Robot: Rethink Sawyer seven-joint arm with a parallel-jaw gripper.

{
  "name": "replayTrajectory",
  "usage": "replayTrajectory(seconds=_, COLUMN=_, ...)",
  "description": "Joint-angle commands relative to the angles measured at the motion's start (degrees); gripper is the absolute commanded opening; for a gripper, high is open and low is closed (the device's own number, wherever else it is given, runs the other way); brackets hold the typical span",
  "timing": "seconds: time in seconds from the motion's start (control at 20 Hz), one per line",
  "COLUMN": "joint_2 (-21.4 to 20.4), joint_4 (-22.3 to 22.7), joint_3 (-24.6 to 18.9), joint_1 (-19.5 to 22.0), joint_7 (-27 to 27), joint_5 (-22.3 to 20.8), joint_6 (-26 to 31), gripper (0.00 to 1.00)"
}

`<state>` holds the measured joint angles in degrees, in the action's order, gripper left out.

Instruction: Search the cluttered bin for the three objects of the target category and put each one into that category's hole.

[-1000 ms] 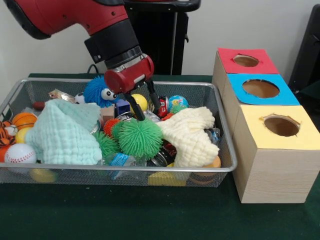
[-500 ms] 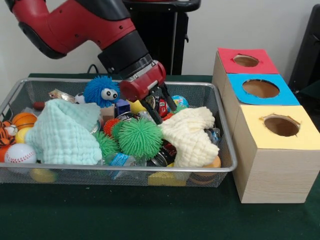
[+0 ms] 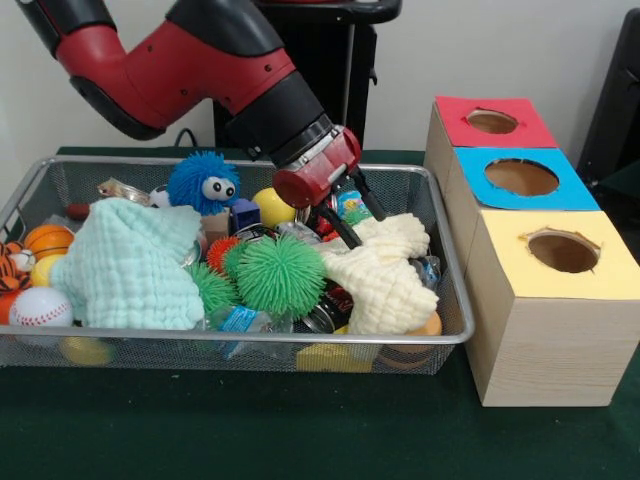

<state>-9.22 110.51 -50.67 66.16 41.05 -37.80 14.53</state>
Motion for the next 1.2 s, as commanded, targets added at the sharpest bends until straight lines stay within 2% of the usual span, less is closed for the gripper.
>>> replayTrajectory(seconds=0.05, joint_2=3.0, joint_4=-7.1, joint_3=1.4, joint_1=-2.8, joint_7=-0.1, joint_5=-5.9, joint_6=-0.3, gripper=1.00)
replayTrajectory(seconds=0.35, joint_2=4.0, joint_4=-11.3, joint_3=5.0, joint_1=-6.0, joint_7=1.8, joint_5=-9.4, joint_6=-2.0, gripper=1.00)
replayTrajectory(seconds=0.7, joint_2=1.3, joint_4=-13.1, joint_3=8.5, joint_1=-10.5, joint_7=4.7, joint_5=-10.1, joint_6=-0.9, gripper=1.00)
replayTrajectory(seconds=0.75, joint_2=1.1, joint_4=-13.2, joint_3=8.9, joint_1=-10.9, joint_7=4.7, joint_5=-10.0, joint_6=-0.9, gripper=0.00)
replayTrajectory(seconds=1.2, joint_2=0.6, joint_4=-13.1, joint_3=9.3, joint_1=-11.3, joint_7=3.6, joint_5=-9.6, joint_6=0.5, gripper=0.00)
